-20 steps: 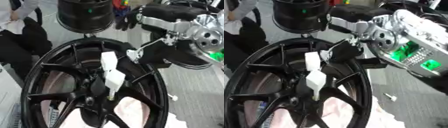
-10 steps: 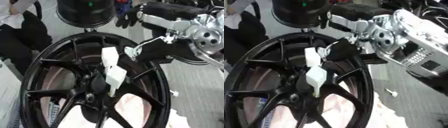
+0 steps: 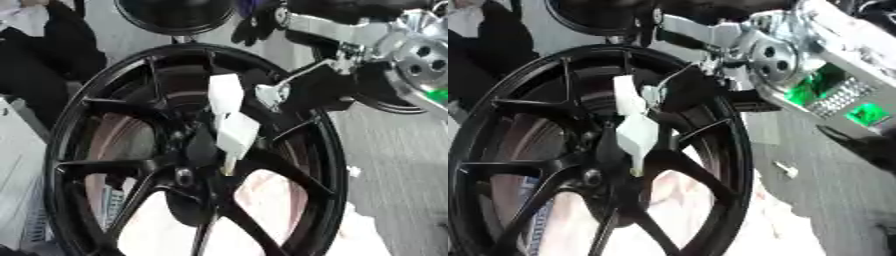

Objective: Pull the pin out of the wheel hub.

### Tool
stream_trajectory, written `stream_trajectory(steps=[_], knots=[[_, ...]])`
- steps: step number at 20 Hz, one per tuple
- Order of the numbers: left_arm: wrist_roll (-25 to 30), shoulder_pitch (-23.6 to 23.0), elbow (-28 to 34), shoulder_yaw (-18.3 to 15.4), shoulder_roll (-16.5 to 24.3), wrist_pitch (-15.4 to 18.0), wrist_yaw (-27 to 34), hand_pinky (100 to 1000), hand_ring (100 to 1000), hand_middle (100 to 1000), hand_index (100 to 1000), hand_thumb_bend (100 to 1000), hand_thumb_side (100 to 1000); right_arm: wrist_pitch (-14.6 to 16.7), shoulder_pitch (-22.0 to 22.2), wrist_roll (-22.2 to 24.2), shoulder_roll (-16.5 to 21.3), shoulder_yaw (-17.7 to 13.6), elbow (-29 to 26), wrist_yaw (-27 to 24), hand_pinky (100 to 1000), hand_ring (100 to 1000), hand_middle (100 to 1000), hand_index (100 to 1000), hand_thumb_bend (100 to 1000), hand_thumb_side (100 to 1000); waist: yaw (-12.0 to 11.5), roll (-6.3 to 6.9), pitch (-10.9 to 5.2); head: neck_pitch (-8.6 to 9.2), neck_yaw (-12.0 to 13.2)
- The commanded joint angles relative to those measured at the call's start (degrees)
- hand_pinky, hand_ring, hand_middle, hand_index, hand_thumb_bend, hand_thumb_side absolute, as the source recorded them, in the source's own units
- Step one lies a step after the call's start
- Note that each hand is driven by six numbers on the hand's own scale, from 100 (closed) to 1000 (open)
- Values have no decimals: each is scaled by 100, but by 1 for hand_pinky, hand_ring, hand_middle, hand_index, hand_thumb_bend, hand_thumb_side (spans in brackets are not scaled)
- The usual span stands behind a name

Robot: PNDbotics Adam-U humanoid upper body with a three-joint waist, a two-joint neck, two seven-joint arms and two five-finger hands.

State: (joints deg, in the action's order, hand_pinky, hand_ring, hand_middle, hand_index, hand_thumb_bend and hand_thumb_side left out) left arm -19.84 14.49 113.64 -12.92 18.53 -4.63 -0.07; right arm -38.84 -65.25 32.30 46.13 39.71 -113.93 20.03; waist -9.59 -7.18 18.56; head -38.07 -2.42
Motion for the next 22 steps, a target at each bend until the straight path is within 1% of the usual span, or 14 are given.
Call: stream_trajectory(steps=[1,3,4,5,7,8,10,12,19,22], knots=[[-8,38,95,-40,59,-3,-42,650,524,543,713,217,346,-398,-89,480,69,-88,-67,-41,899,856,765,859,100,207,-4,39,-88,-9,26],[-8,38,95,-40,59,-3,-43,650,524,543,713,217,346,-393,-88,483,71,-92,-67,-47,899,856,765,859,100,207,-4,38,-88,-9,27],[-4,44,95,-35,57,-2,-43,650,522,542,713,213,350,-370,-101,504,55,-75,-67,-54,916,862,775,863,100,173,-16,27,-67,17,33],[2,51,95,-30,55,1,-44,650,522,542,713,213,350,-323,-114,541,44,-63,-66,-48,916,862,775,863,100,173,-23,18,-49,39,40],[11,58,95,-27,50,3,-43,650,521,542,713,212,351,-229,-118,620,31,-63,-40,28,921,865,783,867,100,185,-36,5,-20,72,48],[15,61,95,-25,47,4,-43,649,521,542,713,211,353,-182,-121,662,20,-58,-25,74,930,872,796,867,119,201,-40,0,-6,83,54],[21,66,95,-24,41,6,-41,649,520,542,712,210,355,-81,-135,763,-8,-45,4,184,933,873,797,868,134,216,-43,-10,23,100,61],[22,68,95,-24,36,7,-41,649,520,542,712,208,357,-19,-143,845,-39,-44,34,290,936,875,799,871,141,249,-39,-17,53,115,65],[28,87,95,-17,24,7,-46,648,518,541,712,204,363,34,-131,970,-102,-58,88,481,936,880,803,877,150,288,-34,-42,186,129,89],[36,91,95,-12,21,7,-51,648,517,541,712,200,366,34,-138,983,-108,-62,95,568,943,884,805,882,182,296,-33,-57,236,135,95]])
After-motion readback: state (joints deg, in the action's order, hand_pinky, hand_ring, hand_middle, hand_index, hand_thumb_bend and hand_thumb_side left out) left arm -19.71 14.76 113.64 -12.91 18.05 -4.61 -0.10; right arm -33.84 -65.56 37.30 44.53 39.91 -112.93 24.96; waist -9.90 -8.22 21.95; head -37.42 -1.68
